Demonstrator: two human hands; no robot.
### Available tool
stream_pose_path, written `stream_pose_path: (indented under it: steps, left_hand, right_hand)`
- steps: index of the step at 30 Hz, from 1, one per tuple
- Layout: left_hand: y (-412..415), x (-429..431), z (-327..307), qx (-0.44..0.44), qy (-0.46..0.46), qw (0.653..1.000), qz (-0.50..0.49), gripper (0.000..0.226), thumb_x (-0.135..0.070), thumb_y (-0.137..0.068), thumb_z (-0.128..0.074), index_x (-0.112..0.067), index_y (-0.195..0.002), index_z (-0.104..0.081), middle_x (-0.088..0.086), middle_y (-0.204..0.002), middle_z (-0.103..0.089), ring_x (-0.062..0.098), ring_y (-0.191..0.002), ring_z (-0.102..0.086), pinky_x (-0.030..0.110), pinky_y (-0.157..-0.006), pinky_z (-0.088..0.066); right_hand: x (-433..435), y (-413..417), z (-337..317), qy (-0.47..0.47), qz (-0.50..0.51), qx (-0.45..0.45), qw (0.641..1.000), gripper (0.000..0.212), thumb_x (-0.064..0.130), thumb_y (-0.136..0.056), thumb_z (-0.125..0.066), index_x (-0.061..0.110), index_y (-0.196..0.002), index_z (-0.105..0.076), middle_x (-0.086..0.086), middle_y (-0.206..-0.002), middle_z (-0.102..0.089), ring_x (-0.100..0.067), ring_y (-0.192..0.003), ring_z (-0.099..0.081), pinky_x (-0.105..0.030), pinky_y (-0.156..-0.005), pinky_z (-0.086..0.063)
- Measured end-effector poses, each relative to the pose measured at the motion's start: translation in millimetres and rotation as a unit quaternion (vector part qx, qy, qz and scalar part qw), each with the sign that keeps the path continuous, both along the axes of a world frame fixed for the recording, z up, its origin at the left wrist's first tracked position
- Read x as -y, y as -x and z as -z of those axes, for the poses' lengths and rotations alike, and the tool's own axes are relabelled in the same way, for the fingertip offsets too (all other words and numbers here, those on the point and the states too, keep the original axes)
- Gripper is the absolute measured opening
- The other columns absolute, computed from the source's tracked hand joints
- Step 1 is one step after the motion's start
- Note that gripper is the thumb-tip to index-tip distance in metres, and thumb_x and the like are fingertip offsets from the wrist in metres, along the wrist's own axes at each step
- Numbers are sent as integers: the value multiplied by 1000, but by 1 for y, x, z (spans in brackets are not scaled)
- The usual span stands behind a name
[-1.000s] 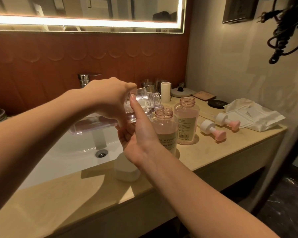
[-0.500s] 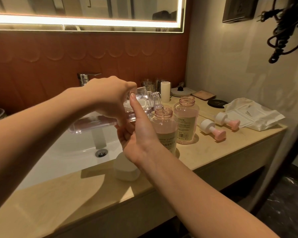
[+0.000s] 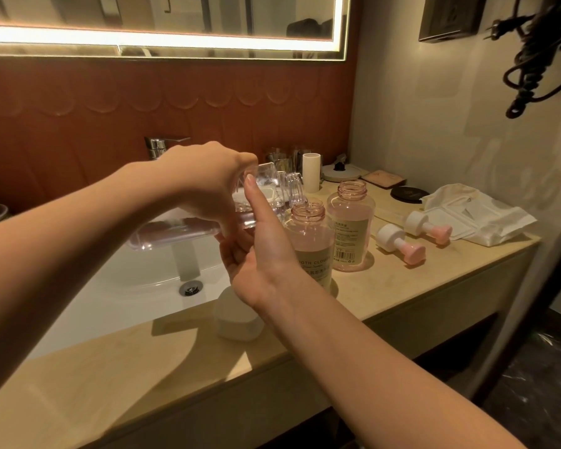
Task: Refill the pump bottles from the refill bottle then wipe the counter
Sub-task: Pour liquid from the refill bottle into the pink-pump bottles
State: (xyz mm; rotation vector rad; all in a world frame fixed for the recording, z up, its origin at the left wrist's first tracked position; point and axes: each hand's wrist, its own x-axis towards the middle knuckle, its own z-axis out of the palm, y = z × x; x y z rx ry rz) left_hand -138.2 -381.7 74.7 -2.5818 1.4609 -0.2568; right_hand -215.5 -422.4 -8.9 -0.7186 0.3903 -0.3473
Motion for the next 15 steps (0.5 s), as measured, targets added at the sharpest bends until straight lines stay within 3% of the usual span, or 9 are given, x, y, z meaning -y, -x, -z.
stream_pose_path:
  steps: [3, 6, 10, 15]
  left_hand:
    - [0, 0, -1, -2, 3, 1000, 3, 89, -48, -53, -87, -24, -126, -43, -3, -103, -59, 21, -91, -57, 33, -65, -50]
    - [1, 0, -1, -3, 8, 1000, 7, 85, -48, -53, -87, -25, -122, -44, -7, -88, -53, 20, -86, -56, 31, -61, -47]
    - [1, 0, -1, -2, 11, 1000, 8, 84, -47, -53, -87, -25, -121, -44, -9, -82, -49, 20, -85, -55, 30, -60, -46]
    - [-1, 1, 0, 4, 0, 1000, 4, 91, -45, -53, -88, -25, -128, -41, -1, -107, -60, 21, -92, -57, 35, -69, -53]
  right_hand:
    - [0, 0, -1, -4, 1, 0, 1000, 33, 54, -77, -68, 23, -79, -56, -7, -94, -58, -16, -90, -49, -23, -77, -41]
    - [1, 0, 0, -9, 1, 2, 1000, 33, 54, -76, -68, 23, -80, -58, -7, -95, -59, -16, -90, -50, -22, -77, -41]
    - [1, -1, 1, -12, -1, 4, 1000, 34, 54, -75, -69, 22, -81, -59, -7, -96, -58, -16, -91, -49, -23, -79, -40]
    - [2, -1, 1, -10, -2, 4, 1000, 36, 55, -75, -69, 22, -84, -58, -7, -96, -55, -16, -90, -46, -23, -78, -39]
